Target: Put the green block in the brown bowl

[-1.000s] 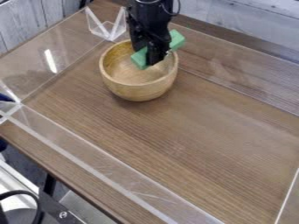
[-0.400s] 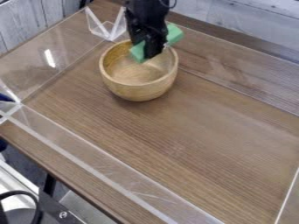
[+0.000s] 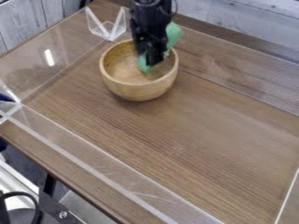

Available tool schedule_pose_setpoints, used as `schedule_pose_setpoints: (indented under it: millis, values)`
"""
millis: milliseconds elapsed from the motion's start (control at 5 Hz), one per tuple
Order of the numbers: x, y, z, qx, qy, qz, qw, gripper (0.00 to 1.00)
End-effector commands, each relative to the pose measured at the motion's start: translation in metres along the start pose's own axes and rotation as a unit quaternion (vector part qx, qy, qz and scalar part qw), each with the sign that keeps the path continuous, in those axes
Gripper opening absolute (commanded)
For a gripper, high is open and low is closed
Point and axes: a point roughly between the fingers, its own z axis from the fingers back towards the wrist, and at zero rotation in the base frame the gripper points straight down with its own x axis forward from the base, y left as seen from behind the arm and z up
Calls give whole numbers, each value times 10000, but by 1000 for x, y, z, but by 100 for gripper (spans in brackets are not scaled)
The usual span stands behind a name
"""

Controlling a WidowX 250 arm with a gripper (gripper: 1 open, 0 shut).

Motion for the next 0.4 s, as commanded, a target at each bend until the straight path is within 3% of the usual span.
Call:
schedule_pose_setpoints:
  millis: [0, 200]
  values:
    - [9, 1, 27, 298, -314, -90, 9990, 0]
    - [11, -3, 29, 371, -334, -155, 9986, 0]
